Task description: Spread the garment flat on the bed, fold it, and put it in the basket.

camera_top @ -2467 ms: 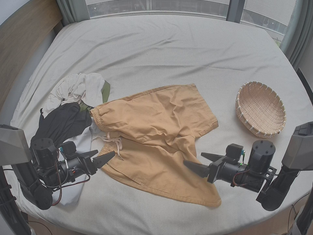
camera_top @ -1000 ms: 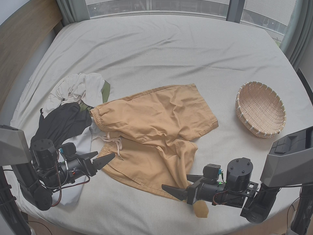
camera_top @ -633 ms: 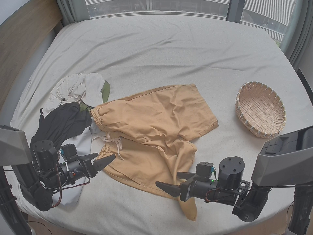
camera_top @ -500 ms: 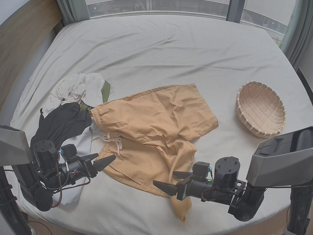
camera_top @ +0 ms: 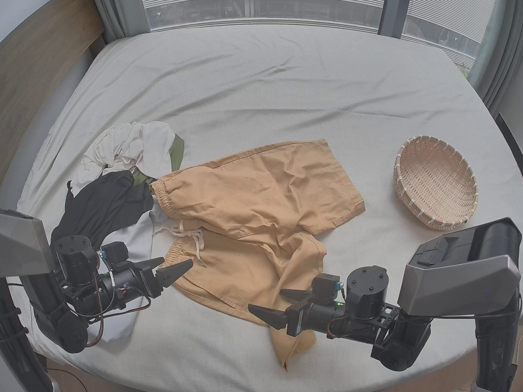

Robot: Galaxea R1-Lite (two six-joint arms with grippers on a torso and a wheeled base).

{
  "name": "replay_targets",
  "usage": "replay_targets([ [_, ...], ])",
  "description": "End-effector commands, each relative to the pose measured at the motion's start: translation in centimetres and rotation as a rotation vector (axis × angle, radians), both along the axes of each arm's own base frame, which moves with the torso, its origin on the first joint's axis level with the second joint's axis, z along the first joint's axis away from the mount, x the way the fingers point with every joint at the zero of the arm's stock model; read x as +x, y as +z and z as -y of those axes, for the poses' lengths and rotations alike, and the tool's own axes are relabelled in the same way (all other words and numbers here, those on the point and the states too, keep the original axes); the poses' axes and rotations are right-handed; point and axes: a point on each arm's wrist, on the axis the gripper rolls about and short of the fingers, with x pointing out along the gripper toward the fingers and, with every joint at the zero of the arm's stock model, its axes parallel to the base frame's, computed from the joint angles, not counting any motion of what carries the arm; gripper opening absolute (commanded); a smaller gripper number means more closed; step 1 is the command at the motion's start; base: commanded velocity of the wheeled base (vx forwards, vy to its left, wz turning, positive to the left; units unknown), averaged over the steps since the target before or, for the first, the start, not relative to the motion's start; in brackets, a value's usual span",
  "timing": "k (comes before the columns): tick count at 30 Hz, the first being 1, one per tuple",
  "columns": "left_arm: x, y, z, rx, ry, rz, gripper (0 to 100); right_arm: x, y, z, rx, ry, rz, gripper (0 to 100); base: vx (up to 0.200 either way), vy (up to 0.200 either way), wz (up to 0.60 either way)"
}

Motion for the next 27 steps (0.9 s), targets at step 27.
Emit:
replay_targets([
  [27,0.1,0.1,0.1,0.0,-0.001,0.006,100,2.3,-1.3,9.1,-0.172,-0.271,-0.016,100,0.0,0.0,0.0],
])
